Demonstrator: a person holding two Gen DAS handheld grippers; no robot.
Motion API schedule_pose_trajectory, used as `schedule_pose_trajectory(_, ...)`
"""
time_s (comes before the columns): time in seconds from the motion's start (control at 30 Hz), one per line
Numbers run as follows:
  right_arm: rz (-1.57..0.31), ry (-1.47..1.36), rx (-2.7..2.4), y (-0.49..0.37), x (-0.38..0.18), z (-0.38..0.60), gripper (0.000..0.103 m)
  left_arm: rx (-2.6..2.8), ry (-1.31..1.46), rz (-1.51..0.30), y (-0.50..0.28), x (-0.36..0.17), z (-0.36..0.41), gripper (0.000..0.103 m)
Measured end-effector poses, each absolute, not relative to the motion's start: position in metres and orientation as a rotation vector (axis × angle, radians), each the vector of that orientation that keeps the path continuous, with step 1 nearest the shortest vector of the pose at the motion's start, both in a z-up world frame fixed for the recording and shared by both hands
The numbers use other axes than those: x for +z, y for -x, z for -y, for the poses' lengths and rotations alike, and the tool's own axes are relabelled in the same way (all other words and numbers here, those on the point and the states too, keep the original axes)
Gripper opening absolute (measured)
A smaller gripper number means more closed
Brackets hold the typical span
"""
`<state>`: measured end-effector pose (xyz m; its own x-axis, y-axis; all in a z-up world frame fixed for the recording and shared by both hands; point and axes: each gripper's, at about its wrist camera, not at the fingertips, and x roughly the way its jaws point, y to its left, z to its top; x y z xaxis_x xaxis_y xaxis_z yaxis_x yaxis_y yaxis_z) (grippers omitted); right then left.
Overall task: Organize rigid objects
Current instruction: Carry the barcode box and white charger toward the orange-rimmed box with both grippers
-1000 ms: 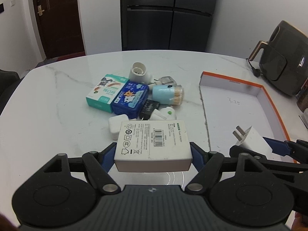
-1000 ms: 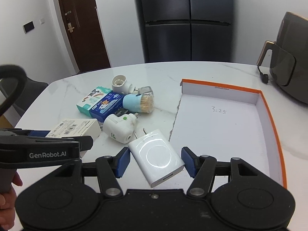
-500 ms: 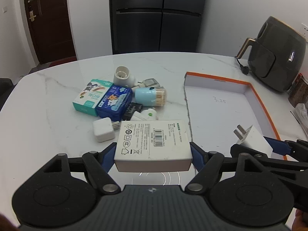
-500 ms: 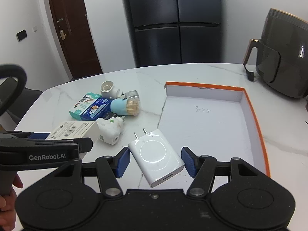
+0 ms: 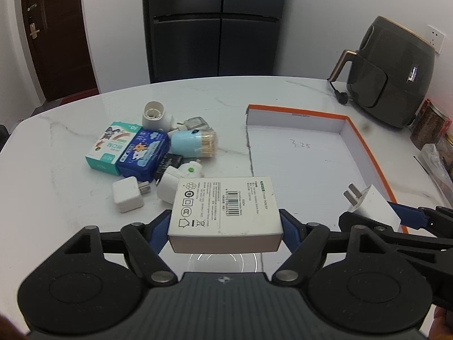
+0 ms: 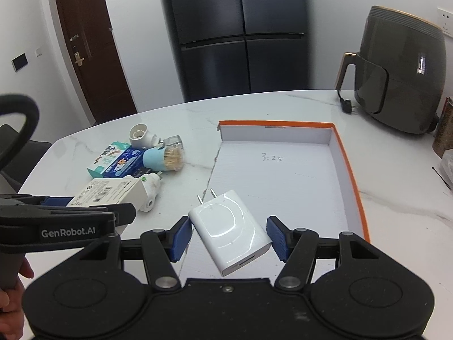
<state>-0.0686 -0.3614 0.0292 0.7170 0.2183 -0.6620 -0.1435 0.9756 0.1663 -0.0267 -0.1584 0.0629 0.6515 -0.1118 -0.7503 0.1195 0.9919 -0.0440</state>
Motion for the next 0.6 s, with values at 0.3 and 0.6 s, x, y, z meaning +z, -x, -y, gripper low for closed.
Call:
schedule_pose_trajectory(0.3, -0.743, -0.119, 0.177, 0.070, 0.031, 0.374, 0.072, -0.154, -0.020, -0.847, 0.025, 0.064, 0.171, 0.079)
schedule_pose_trajectory(0.6, -0.740, -0.130, 0.155, 0.069, 0.032, 0.384, 0.072, -0.175, -0.028, -0.844, 0.022, 0.064, 0.181, 0.079)
